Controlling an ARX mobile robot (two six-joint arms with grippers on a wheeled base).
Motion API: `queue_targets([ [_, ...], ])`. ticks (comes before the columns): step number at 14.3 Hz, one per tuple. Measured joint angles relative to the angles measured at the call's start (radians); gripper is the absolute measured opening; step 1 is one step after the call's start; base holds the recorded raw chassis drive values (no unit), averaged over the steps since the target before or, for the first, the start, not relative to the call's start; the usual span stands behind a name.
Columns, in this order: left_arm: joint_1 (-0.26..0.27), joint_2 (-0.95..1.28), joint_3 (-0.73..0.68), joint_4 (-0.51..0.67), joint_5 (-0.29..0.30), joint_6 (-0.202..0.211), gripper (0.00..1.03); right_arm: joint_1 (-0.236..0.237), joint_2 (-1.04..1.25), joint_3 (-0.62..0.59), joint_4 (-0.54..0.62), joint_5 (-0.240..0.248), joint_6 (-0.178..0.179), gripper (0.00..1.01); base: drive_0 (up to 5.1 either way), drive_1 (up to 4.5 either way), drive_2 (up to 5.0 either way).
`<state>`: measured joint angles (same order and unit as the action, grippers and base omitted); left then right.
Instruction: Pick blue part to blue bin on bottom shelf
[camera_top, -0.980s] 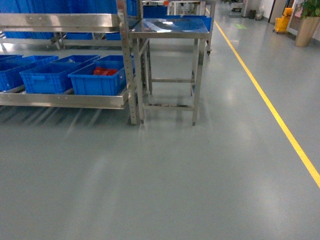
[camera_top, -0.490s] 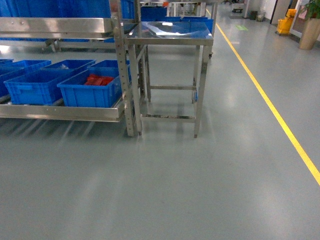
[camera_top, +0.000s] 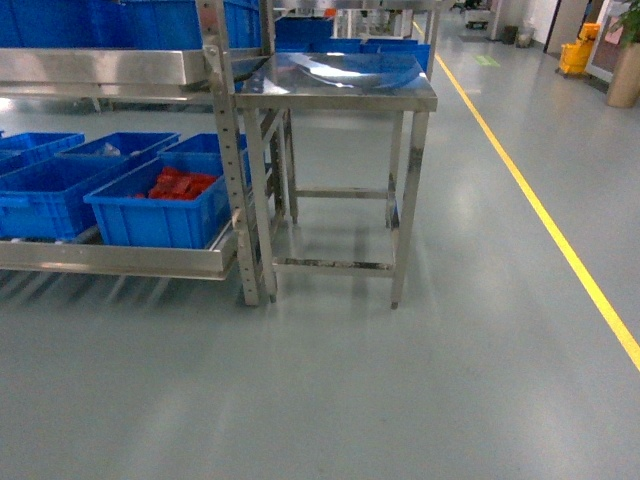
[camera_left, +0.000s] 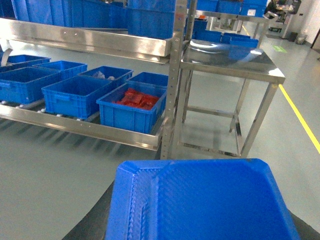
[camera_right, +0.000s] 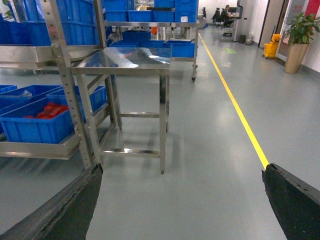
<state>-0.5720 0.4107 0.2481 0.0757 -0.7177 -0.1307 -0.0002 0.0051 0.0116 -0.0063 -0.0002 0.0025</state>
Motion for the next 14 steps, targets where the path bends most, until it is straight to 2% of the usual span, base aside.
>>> queue_targets([
  [14,0.000,0.000,0.000,0.007,0.000,0.000,0.43,0.000,0.000,0.000,0.004,0.000,0.000,0.98,0.0,4.34,-4.3],
])
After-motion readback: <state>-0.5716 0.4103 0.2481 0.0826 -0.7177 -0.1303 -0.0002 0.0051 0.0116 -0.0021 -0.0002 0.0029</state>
